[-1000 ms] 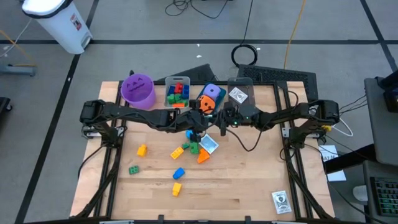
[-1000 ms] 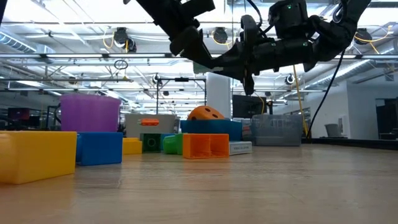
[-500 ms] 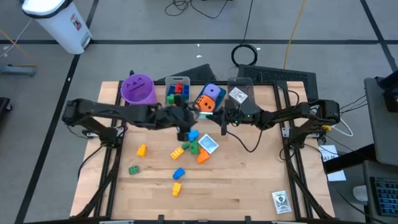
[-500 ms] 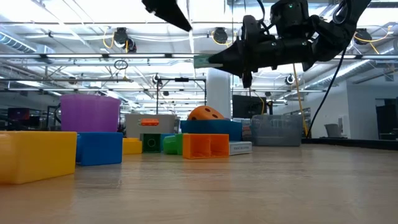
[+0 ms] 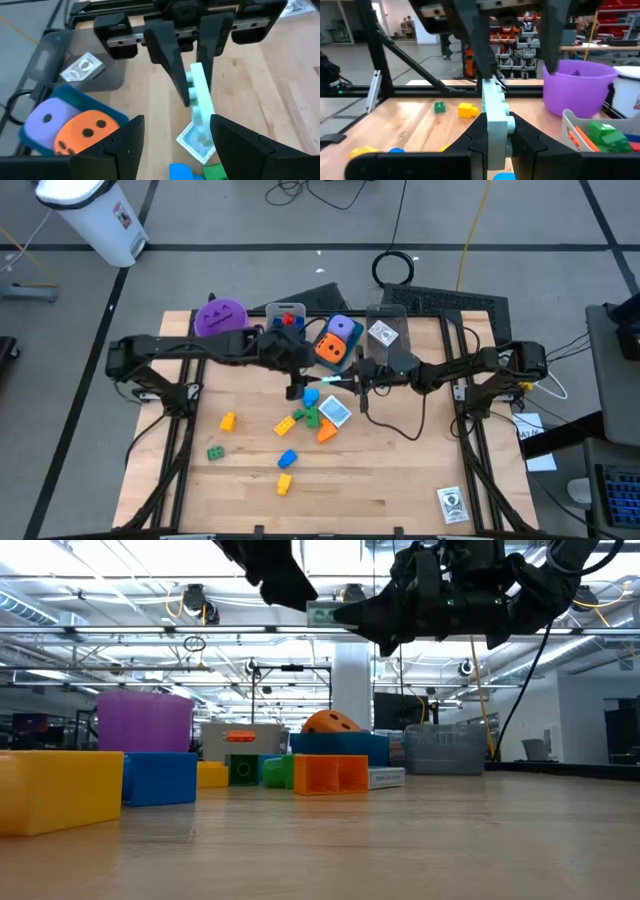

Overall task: Pick & Place Toys
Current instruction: Put the light blue game piece into the gray bin

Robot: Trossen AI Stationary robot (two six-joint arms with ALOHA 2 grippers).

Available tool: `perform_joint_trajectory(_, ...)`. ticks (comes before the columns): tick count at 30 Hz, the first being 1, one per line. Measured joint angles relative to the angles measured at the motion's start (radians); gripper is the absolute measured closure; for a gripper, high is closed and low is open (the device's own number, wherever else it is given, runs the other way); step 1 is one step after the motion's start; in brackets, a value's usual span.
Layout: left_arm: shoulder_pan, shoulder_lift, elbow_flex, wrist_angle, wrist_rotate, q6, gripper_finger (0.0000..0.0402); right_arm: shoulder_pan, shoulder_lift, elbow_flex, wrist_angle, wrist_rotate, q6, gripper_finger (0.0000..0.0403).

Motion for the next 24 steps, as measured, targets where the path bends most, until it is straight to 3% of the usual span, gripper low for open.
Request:
perform_joint_trajectory(3, 0.005, 0.028, 0.000, 0.028, 0.042, 0.006, 0.0167, -0.001, 0.000, 0.000, 0.001, 0.024, 0.012, 0.0363)
perform_joint_trajectory(14, 0.005, 0.063, 0.000, 0.028, 0.043, 0.006, 0.0174, -0.005, -0.001, 0.000, 0.023, 0.026, 0.014, 0.0363)
perform_joint_trajectory(24, 0.005, 0.063, 0.000, 0.028, 0.043, 0.020, 0.0297, -0.005, -0.001, 0.000, 0.024, 0.027, 0.033, 0.0346)
